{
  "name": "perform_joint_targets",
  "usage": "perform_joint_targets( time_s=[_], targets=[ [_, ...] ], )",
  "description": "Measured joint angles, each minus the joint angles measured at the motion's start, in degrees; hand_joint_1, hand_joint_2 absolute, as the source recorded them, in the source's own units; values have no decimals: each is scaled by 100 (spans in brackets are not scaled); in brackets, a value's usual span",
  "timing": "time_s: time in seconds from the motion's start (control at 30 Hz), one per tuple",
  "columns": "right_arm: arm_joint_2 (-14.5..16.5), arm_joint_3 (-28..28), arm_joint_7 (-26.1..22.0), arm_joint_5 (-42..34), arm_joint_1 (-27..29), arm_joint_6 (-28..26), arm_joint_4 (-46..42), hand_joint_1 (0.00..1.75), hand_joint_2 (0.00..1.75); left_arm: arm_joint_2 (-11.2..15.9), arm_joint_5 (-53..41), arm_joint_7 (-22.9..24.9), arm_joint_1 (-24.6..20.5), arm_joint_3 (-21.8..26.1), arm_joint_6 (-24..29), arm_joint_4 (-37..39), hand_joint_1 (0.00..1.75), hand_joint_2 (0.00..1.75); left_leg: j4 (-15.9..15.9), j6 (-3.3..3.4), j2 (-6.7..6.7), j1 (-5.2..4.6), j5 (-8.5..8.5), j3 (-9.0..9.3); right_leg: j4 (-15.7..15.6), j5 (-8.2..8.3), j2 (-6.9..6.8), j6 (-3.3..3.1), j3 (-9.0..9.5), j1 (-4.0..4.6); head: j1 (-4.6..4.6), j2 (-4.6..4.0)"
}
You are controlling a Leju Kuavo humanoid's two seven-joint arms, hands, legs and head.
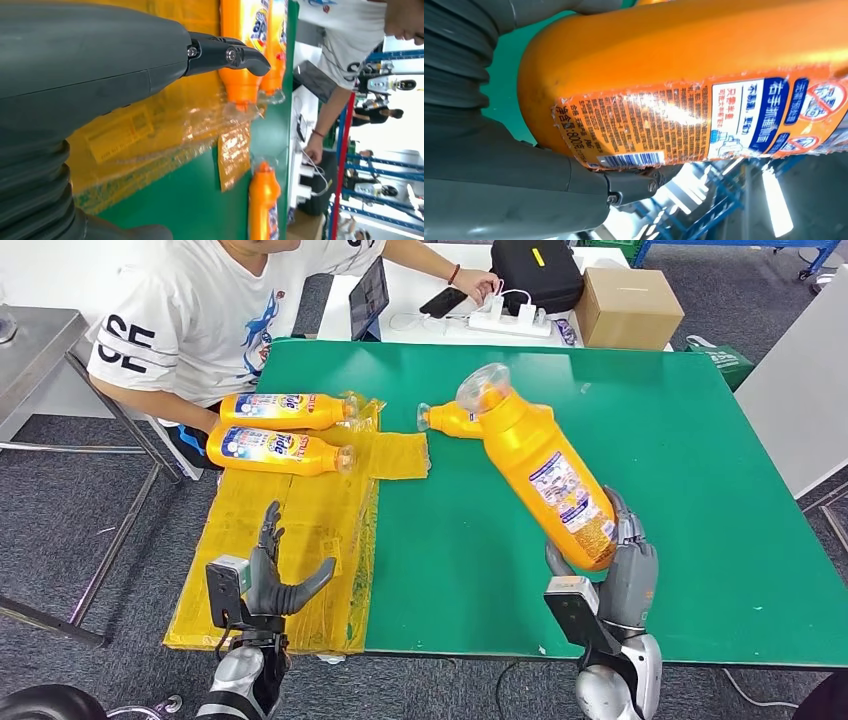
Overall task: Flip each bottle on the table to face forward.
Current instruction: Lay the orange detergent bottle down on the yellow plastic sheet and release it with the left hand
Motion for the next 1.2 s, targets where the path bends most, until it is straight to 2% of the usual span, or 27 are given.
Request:
perform_joint_targets(
  time_s=[0.2, 0.4, 0.6, 0.73, 0.97, 1.2],
  targets=[
    [340, -279, -566, -402, 128, -245, -155, 175, 175, -17, 467, 246, 128, -194, -571, -253, 0, 175, 0, 0, 0, -1, 0, 1, -1, 1, 0, 1, 0, 0, -1, 0],
    [496, -430, -667, -454, 186, -231, -215, 175, 175, -16, 727, 394, 192, -312, -812, -418, 0, 175, 0, 0, 2, 1, -1, 1, 0, 1, 0, 0, -1, 1, -1, 0],
    [548, -450, -1067, -637, 189, 302, -46, 175, 175, 82, 1873, 703, 288, -568, -2309, -472, 0, 175, -1, 0, 1, 1, -1, -1, 0, 0, 0, 0, -1, 1, -1, 0],
    [691, -333, -1388, -838, 184, 688, 447, 175, 175, 191, 2197, 740, 351, -789, -2896, -495, 0, 175, -1, 0, -2, 2, -1, -3, 0, 0, -1, 0, -2, 1, -1, 0],
    [897, 220, -1515, -1027, 57, 874, 1307, 175, 175, 290, 2446, 782, 369, -1122, -3218, -469, 0, 175, -2, -1, -2, 3, 0, -3, 1, 0, -1, 0, -3, 3, -1, 0],
    [939, 476, -1523, -1046, -23, 870, 1656, 175, 175, 362, 2465, 787, 367, -1249, -3241, -424, 0, 175, -2, -1, -6, 2, 0, -4, 1, 0, -2, 0, -3, 1, 0, 0]
  ],
)
